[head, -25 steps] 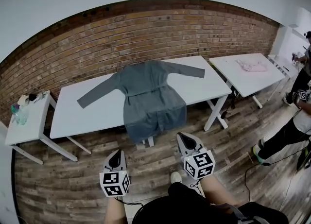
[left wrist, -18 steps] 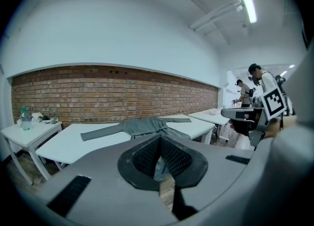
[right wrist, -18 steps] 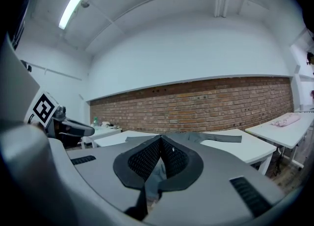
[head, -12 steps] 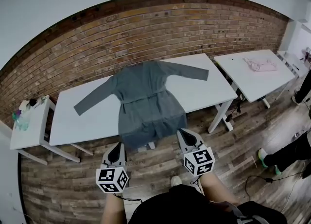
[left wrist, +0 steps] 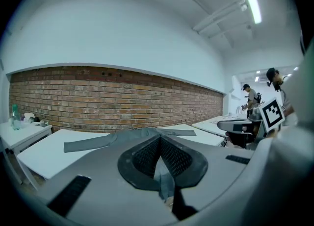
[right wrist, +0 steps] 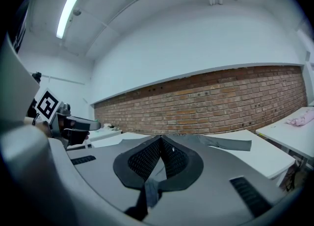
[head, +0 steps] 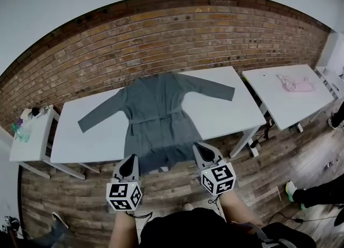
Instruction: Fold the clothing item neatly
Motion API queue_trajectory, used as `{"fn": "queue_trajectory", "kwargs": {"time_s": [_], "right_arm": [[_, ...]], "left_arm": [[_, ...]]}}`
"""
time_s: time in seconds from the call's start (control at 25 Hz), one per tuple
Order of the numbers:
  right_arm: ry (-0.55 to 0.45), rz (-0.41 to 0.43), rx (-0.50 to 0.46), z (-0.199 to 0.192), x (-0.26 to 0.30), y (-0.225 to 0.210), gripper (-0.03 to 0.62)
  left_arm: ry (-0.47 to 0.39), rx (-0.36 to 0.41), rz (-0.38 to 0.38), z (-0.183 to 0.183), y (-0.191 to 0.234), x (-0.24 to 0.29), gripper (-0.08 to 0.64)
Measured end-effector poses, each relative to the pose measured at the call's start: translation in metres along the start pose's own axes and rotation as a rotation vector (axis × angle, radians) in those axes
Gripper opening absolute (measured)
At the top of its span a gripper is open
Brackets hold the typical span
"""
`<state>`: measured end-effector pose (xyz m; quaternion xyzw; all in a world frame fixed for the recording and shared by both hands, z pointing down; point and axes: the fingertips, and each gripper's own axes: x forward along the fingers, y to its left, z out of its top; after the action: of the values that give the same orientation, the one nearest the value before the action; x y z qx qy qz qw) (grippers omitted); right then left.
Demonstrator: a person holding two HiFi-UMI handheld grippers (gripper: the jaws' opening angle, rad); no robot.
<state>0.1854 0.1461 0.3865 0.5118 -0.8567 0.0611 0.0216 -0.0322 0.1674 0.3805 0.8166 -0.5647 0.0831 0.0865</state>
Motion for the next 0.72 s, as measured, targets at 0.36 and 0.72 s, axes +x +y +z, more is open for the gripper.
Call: {"fn": "queue_trajectory", "kwargs": {"time_s": [0.36, 0.72], "right_arm": [[0.012, 0.061, 0.026, -0.004, 0.027, -0.010, 0.000], [0.007, 0.058, 0.027, -0.009, 0.052, -0.021, 0.000]], "left_arm": [[0.046, 0.062, 0.008, 0.000, -0.006, 0.022, -0.003], [0.047, 0.109, 0.023, -0.002, 0.012, 0.050, -0.003]]}}
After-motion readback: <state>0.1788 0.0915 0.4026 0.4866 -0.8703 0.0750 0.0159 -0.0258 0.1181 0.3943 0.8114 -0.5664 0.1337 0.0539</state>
